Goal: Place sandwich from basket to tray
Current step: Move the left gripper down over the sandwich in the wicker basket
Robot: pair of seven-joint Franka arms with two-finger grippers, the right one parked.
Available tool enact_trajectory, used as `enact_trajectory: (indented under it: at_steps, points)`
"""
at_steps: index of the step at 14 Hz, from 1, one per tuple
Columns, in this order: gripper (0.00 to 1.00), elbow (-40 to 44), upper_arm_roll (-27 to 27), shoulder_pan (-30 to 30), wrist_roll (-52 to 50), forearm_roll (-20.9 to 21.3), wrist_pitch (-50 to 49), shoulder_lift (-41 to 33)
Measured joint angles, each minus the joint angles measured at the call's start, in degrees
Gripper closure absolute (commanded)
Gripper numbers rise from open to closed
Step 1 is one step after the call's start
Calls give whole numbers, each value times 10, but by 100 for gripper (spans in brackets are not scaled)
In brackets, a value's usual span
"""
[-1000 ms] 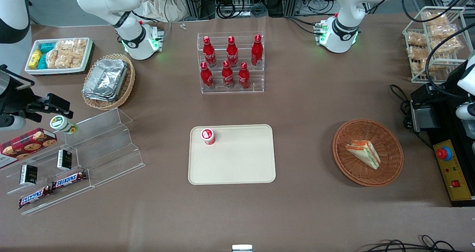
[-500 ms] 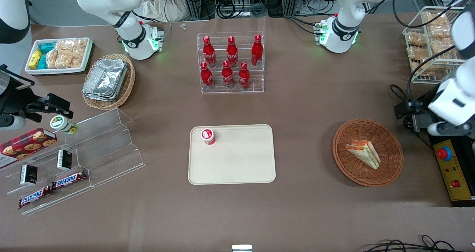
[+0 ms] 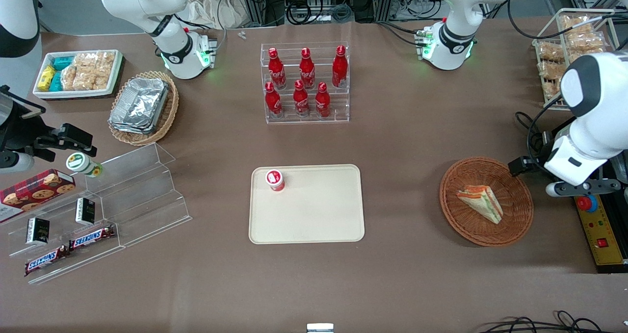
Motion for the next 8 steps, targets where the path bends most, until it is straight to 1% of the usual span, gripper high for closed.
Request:
enact_trajectory:
  at_steps: [3, 5, 8]
  points:
    - [0, -24, 0, 10, -43, -6, 61, 29]
    - [0, -25, -1, 12, -112, -18, 86, 50]
    - [1, -26, -8, 4, -228, -22, 108, 77]
